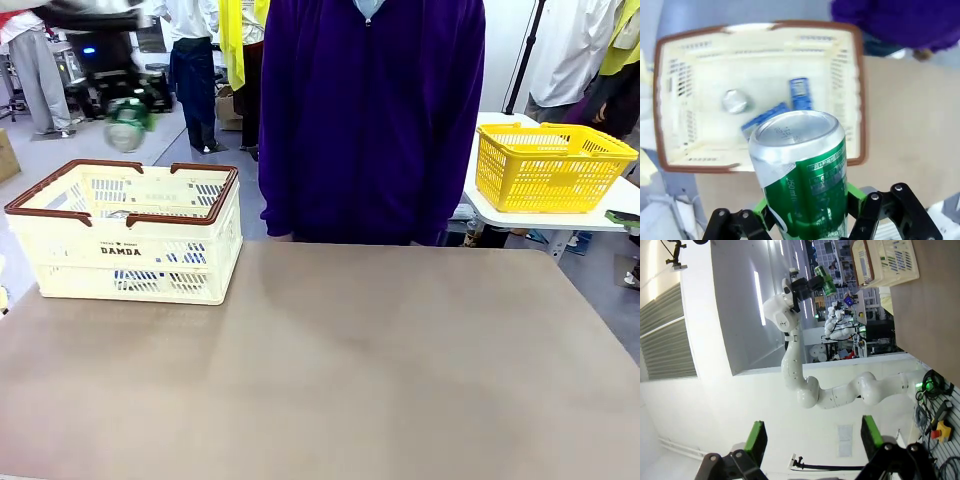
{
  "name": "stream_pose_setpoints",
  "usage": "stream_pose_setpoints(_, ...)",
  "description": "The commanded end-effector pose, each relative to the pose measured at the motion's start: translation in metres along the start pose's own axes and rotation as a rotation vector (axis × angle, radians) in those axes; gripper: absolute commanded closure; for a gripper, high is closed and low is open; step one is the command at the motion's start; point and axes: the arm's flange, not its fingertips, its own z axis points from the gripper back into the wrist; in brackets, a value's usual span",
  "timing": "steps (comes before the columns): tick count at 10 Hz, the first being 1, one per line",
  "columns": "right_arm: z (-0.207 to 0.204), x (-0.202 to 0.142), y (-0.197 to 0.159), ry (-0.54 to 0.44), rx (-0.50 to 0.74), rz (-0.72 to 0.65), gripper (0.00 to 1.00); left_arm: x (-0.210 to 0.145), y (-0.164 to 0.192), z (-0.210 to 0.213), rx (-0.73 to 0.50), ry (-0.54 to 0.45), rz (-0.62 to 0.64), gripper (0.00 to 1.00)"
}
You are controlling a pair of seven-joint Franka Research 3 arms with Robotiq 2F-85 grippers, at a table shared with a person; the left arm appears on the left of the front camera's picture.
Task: Place the drinks into the Shopping basket.
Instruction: Pick up one drink and place it into the Shopping basket.
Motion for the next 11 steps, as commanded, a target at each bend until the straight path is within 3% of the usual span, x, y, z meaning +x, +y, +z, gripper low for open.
stream_pose_setpoints(1,0.001,-0.002,0.004,0.013,-0.01,-0.01,0.0,-0.026,0.03,-0.001,-0.022,0.024,0.075,1.0)
stream_pose_setpoints(2,0.001,-0.002,0.004,0.013,-0.01,-0.01,0.0,-0.038,0.044,0.004,-0.108,0.042,0.146,1.0)
stream_pose_setpoints(3,0.001,-0.002,0.004,0.013,-0.01,-0.01,0.0,-0.003,0.033,-0.005,0.013,0.015,0.058,1.0)
stream_pose_setpoints(6,0.001,-0.002,0.004,0.013,-0.01,-0.01,0.0,-0.015,0.046,-0.009,-0.011,0.04,0.096,1.0)
stream_pose_setpoints(8,0.001,-0.002,0.004,0.013,-0.01,-0.01,0.0,0.043,0.025,-0.056,-0.055,0.005,0.109,1.0)
stream_pose_setpoints(11,0.001,-0.002,0.004,0.013,-0.01,-0.01,0.0,0.054,0.0,-0.117,-0.05,0.012,0.097,1.0)
